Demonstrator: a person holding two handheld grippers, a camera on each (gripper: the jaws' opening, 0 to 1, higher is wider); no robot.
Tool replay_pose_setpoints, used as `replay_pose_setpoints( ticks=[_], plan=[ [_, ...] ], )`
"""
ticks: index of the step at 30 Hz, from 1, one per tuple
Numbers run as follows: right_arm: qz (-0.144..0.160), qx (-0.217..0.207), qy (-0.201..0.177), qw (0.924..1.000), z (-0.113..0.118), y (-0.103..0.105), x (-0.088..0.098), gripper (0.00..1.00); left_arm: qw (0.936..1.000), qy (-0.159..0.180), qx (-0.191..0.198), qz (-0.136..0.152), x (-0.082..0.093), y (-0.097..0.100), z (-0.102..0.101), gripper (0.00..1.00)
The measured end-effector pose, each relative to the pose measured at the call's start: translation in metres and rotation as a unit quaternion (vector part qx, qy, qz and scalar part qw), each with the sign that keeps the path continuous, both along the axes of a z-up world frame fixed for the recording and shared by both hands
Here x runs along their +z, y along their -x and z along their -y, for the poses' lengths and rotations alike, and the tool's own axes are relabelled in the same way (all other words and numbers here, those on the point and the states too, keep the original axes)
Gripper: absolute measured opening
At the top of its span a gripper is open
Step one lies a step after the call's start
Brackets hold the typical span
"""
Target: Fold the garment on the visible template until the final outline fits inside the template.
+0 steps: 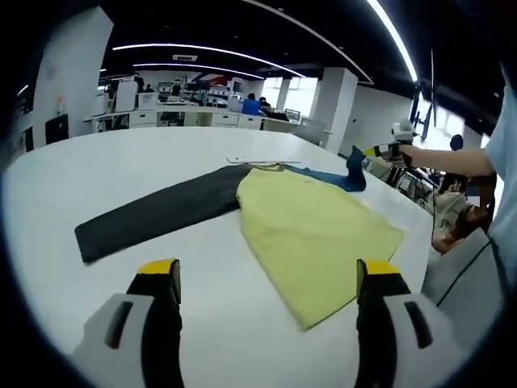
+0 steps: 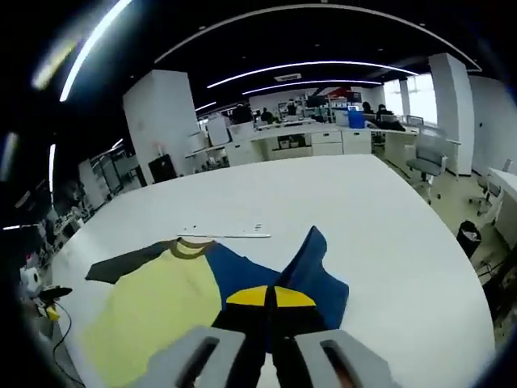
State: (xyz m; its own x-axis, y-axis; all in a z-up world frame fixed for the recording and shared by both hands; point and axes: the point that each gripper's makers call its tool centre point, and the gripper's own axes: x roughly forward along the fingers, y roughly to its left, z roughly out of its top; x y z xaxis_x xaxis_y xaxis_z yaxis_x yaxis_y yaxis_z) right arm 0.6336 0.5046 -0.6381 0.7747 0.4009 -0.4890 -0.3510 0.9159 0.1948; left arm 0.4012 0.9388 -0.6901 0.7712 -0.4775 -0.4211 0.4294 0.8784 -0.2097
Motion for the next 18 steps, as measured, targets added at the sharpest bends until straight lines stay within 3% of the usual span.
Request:
replay_pose_setpoints(
  ticks=[6, 7, 18],
  plan=[
    [0.003, 0.044, -0.018, 0.9988, -0.056, -0.003, 0.01, 0.0, 1.0, 0.004, 0.005, 0.001, -0.001, 0.005, -0.003, 0.86],
    [0.002, 0.051, -0.023, 0.9984, -0.06, -0.012, 0.01, 0.0, 1.0, 0.004, 0.006, 0.003, -0.001, 0.005, -0.004, 0.86],
    [-0.008, 0.108, -0.046, 0.9931, -0.144, -0.015, 0.003, 0.0, 0.9999, 0.007, 0.01, -0.002, -0.007, 0.014, -0.006, 0.85]
  ],
)
